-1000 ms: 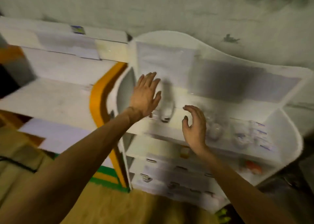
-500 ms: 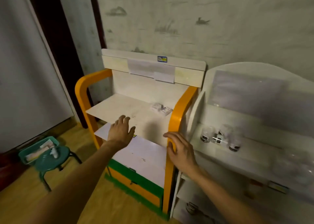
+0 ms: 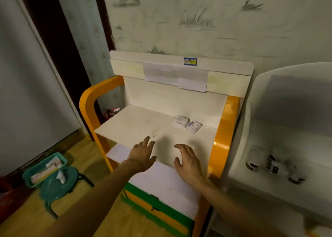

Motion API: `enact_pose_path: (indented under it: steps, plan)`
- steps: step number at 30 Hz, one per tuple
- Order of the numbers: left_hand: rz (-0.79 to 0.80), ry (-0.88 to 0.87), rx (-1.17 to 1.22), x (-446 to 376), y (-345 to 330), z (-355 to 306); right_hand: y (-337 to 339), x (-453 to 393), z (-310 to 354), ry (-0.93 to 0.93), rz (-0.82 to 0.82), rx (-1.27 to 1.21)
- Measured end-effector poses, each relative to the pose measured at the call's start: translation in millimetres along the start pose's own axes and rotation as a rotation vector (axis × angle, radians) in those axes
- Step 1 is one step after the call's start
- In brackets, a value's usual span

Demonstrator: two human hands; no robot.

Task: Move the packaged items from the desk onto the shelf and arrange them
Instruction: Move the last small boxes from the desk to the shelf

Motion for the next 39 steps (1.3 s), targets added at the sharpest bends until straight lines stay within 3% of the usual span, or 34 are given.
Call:
enact_pose_path:
  steps: [7, 10, 15, 22, 28, 33, 39]
  plan:
    - [-0.036, -0.029, 0.021, -121, 48, 48, -29, -152, -3, -0.371, -0.126, -0.086]
    - [-0.055, -0.091, 0.055, -158, 50, 48, -33, -194, -16, -0.435, -0.171, -0.046]
    - [0.019, -0.168, 0.046, -195, 32, 46, -56, -188, -56, -0.590, -0.070, 0.131]
    - [0.023, -0.324, 0.185, -262, 22, 11, -62, -199, -95, -0.746, -0.045, 0.164]
    - [0.068, -0.484, 0.191, -297, 0, -10, -73, -209, -108, -0.754, -0.052, 0.295]
    - [0.138, -0.487, 0.209, -330, -23, -1, -70, -214, -116, -0.732, -0.232, 0.344]
    - [0.111, -0.426, 0.386, -337, -48, 16, -81, -215, -107, -0.788, -0.076, 0.467]
Point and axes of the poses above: each hand's wrist, its own x-axis away from the middle knuckle, its own y-axis out of the back of the hand, z = x × y, the point moved 3 cm from there along -x, towards the middle knuckle, and after that the axes turned 3 degrees about x, right-handed, at the moved point
